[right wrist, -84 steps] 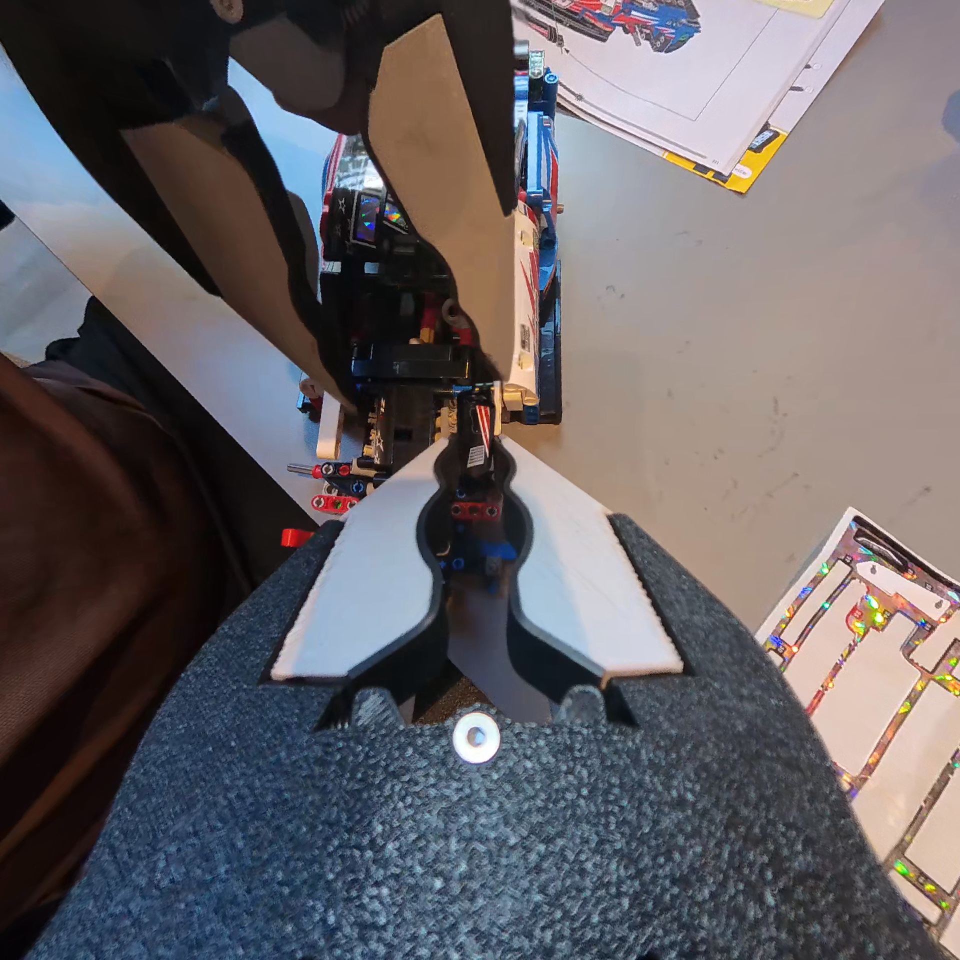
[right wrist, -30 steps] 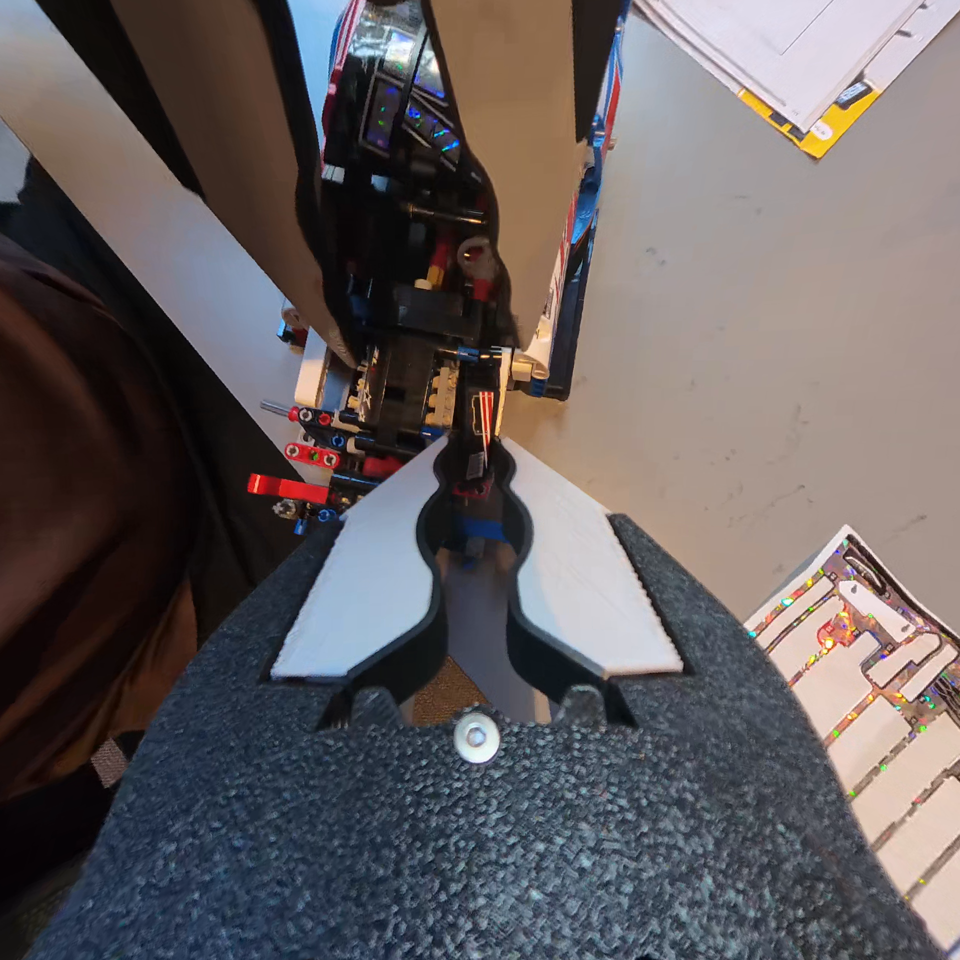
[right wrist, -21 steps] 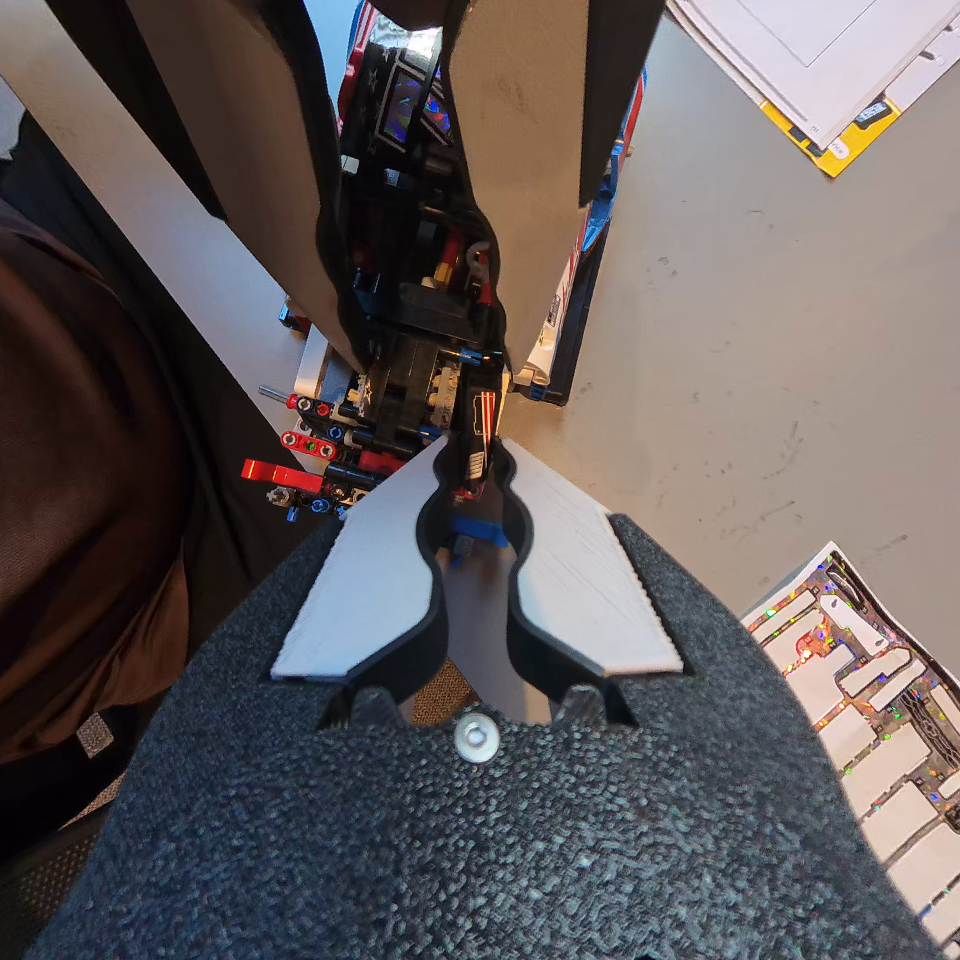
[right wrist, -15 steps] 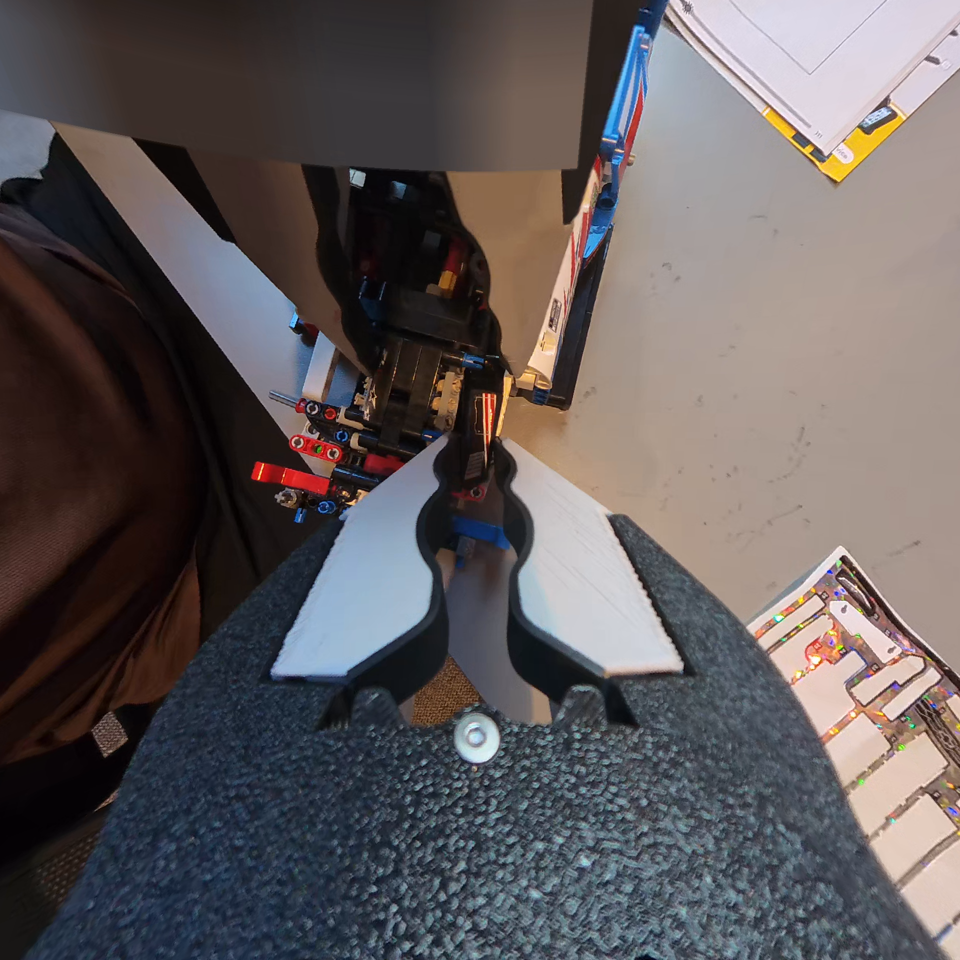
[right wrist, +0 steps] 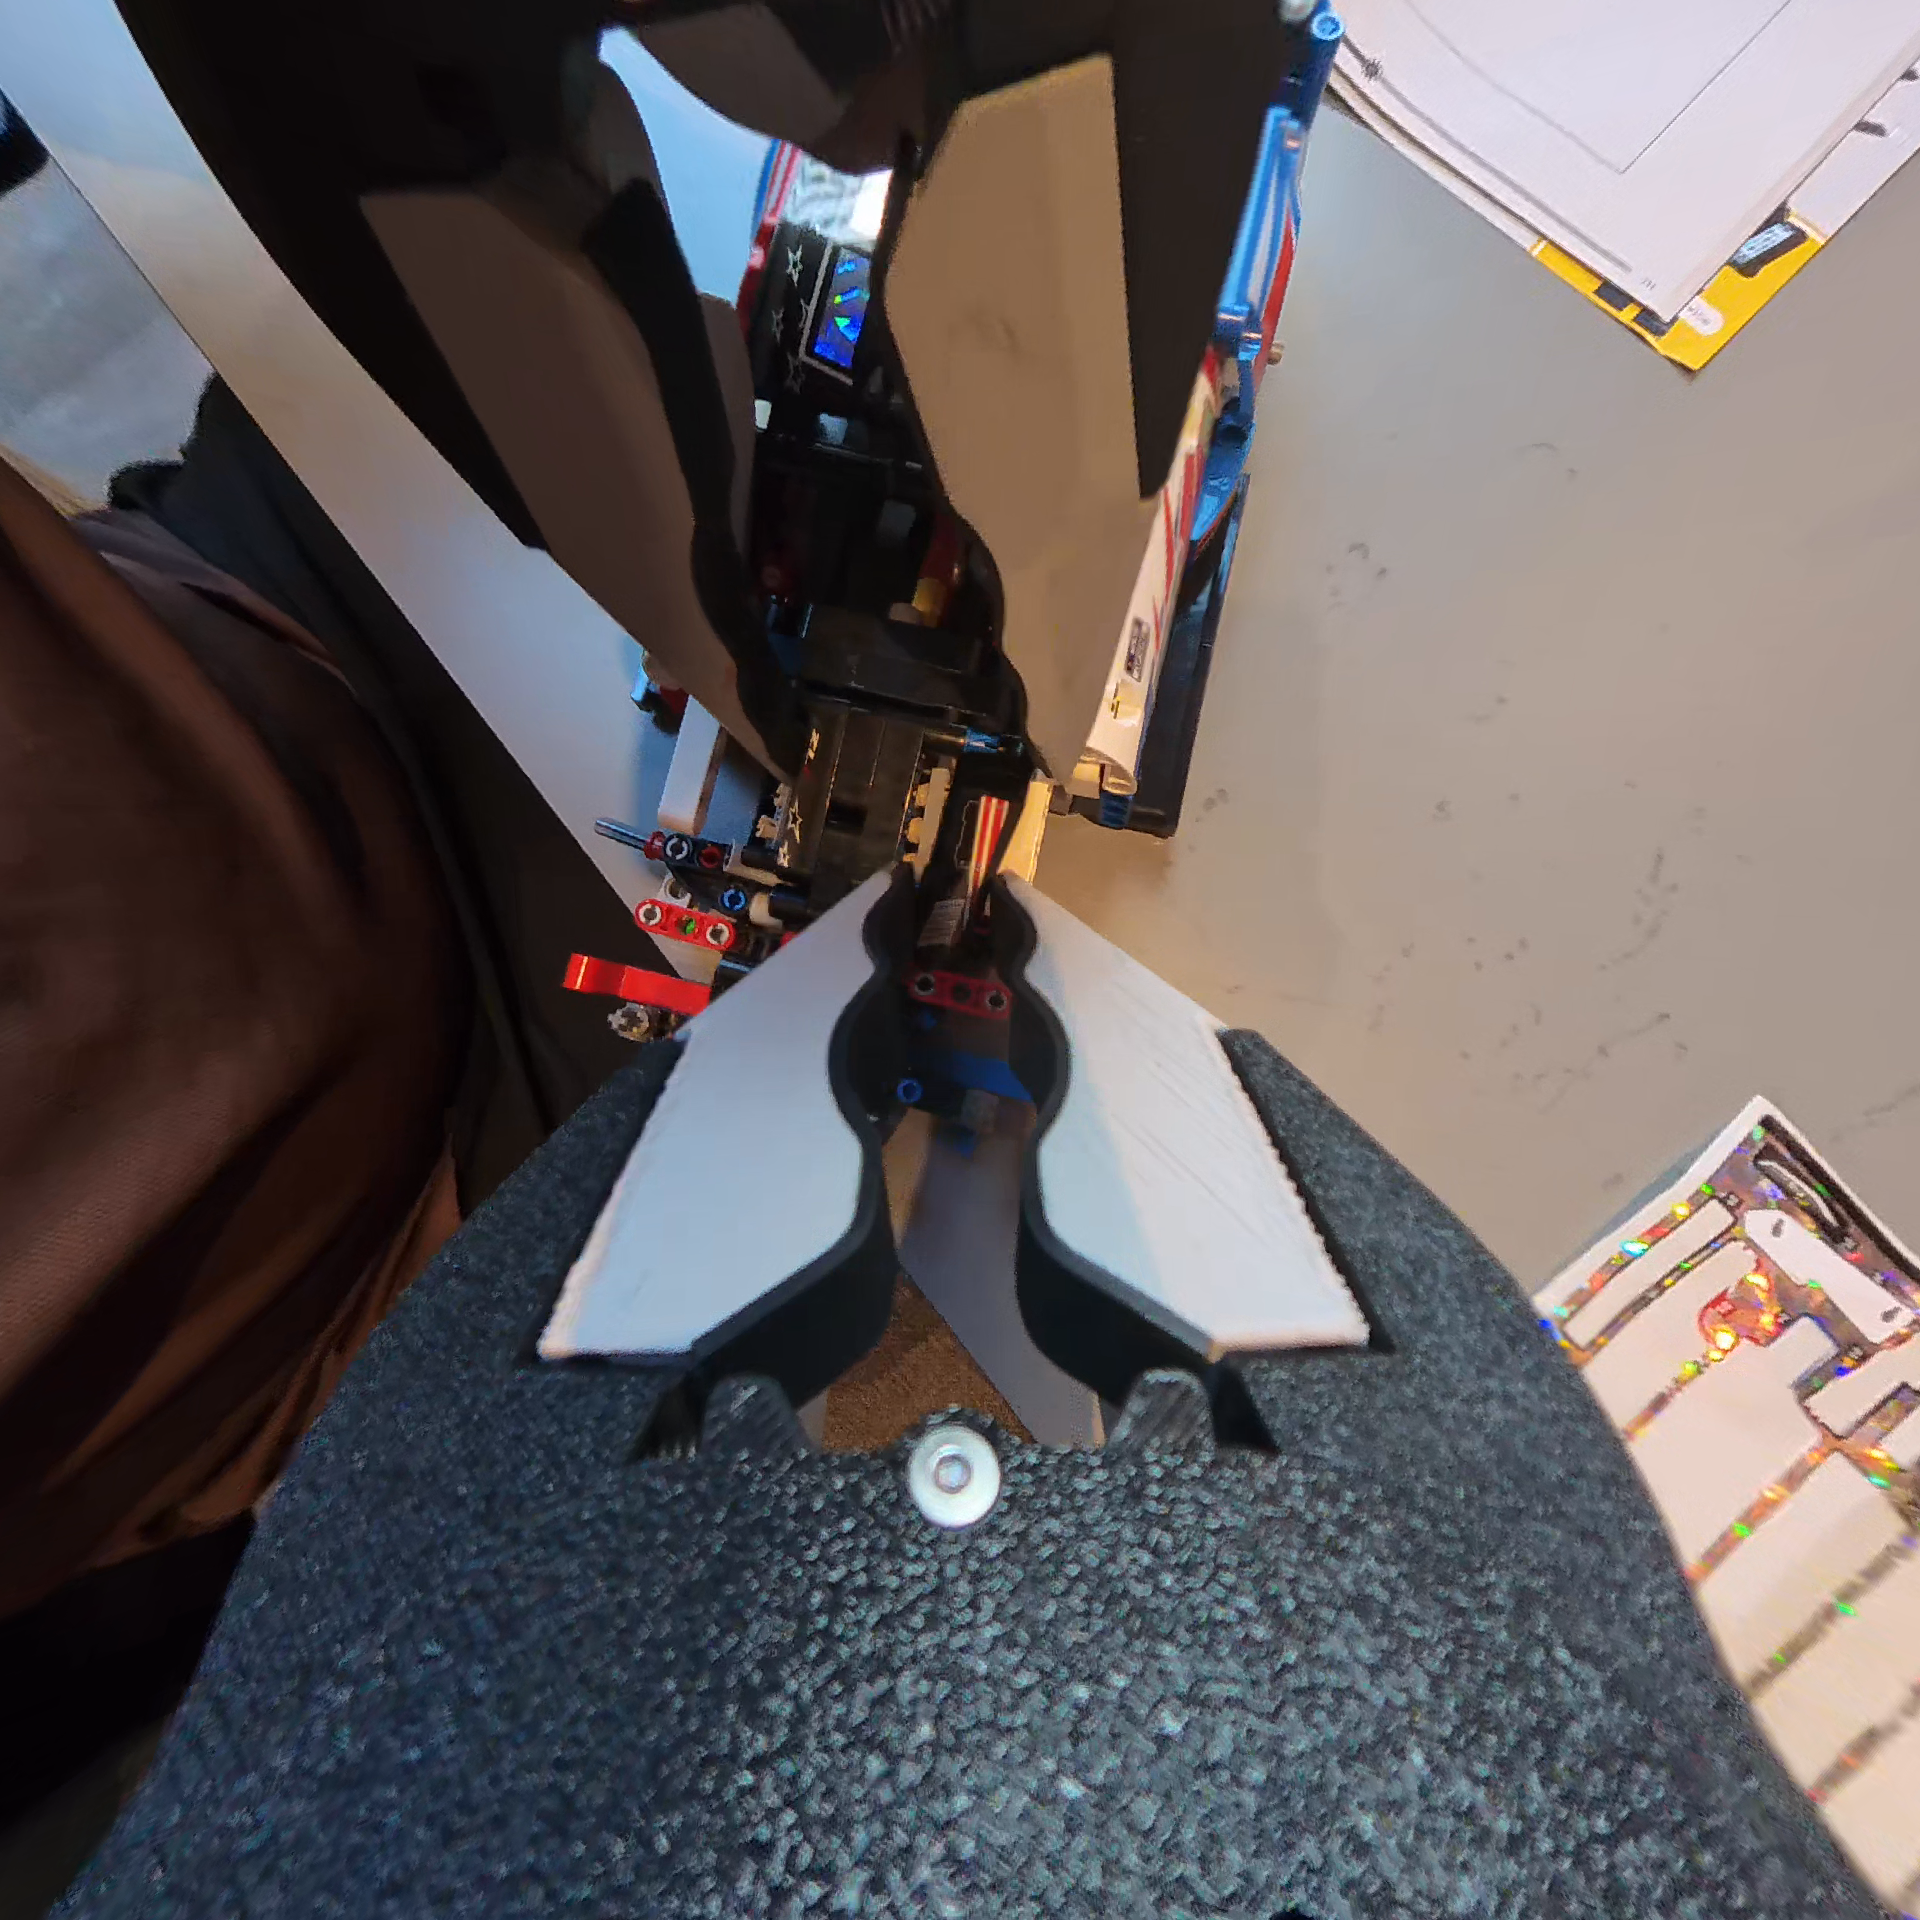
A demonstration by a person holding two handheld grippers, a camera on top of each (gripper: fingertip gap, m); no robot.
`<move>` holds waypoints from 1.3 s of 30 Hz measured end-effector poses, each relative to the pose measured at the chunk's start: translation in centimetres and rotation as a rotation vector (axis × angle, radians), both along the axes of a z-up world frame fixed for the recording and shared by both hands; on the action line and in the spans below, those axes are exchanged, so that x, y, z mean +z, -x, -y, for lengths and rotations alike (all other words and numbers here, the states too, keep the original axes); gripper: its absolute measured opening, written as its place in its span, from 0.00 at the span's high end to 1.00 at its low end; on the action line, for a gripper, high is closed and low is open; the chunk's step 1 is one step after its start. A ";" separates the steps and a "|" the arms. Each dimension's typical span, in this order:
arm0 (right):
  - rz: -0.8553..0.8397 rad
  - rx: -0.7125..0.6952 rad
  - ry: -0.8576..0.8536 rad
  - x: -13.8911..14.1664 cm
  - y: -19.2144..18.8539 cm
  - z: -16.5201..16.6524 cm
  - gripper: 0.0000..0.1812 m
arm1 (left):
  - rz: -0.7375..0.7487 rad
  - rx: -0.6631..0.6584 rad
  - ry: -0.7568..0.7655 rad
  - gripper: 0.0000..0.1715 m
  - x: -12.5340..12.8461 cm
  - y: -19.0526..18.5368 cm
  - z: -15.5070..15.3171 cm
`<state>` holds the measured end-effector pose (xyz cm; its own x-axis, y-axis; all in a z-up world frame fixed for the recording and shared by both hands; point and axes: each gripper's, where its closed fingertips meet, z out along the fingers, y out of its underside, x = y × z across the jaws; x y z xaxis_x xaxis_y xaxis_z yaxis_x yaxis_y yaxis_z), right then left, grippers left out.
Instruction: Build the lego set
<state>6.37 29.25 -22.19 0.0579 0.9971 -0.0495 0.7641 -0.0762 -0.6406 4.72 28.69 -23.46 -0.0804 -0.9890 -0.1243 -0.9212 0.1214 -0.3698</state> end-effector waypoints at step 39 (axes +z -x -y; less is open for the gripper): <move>-0.132 -0.058 0.113 -0.1 1.4 0.1 0.81 | 0.010 -0.023 0.027 0.73 0.0 0.1 0.3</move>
